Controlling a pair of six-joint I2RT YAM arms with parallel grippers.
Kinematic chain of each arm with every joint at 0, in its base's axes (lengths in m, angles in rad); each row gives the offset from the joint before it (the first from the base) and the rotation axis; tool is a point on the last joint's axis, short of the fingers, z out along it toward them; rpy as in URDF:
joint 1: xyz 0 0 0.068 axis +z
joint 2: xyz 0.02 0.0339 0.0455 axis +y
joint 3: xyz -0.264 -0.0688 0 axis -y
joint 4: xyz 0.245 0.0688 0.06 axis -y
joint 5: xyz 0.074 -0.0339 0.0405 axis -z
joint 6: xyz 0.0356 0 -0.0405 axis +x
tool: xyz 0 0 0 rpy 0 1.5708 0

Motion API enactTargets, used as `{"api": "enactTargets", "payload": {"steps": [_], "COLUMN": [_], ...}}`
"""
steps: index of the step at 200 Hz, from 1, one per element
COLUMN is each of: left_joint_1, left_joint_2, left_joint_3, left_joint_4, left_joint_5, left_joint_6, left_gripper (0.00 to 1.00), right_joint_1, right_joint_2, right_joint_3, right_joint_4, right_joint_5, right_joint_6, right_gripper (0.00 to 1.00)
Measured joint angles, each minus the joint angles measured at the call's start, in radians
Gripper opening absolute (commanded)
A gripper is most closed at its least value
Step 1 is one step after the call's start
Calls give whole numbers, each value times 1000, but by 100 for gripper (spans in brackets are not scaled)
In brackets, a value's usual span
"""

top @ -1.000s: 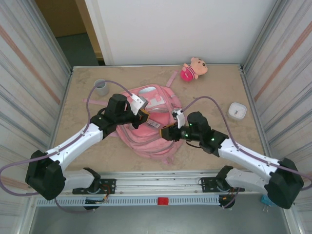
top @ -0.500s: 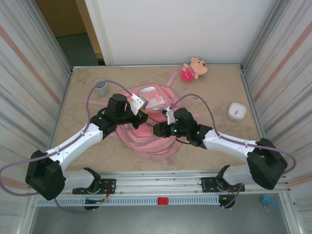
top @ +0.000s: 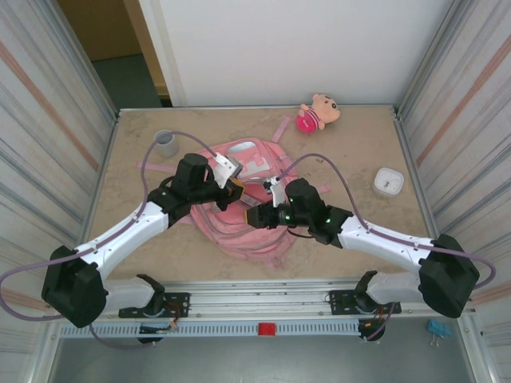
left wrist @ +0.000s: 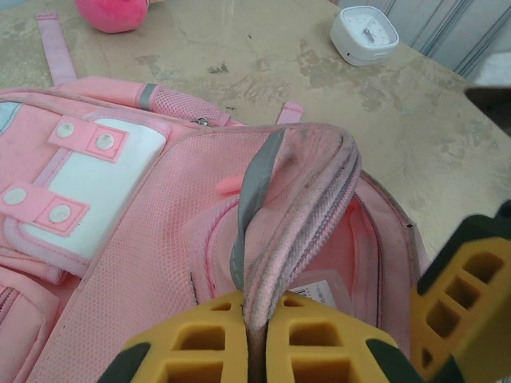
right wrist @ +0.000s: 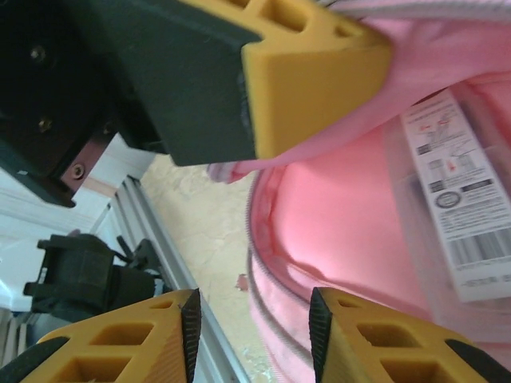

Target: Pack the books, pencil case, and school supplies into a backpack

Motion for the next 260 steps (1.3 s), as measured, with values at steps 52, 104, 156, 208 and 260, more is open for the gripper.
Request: {"api": "enactTargets", "payload": {"steps": [52, 104, 156, 208, 260], "left_joint_1": [0, 0, 0, 0, 0], "left_joint_2": [0, 0, 0, 0, 0], "left_joint_3": [0, 0, 0, 0, 0], "left_joint_4": [1, -1, -1, 0, 2], "left_joint_5": [0, -3, 0, 0, 0], "left_joint_6": [-6, -6, -6, -6, -7], "left_gripper": [1, 1, 1, 1, 1], "right_joint_1": [7, -63, -217, -202, -101], "right_joint_2": [105, 129, 126, 14, -20], "right_joint_3": [16, 41, 52, 48, 2], "right_joint_4": [21, 2, -17, -36, -38], "right_joint_5": [-10, 11, 43, 31, 33], "right_joint_6": [33, 56, 56, 32, 70], "right_gripper": [49, 49, 49, 48, 41]}}
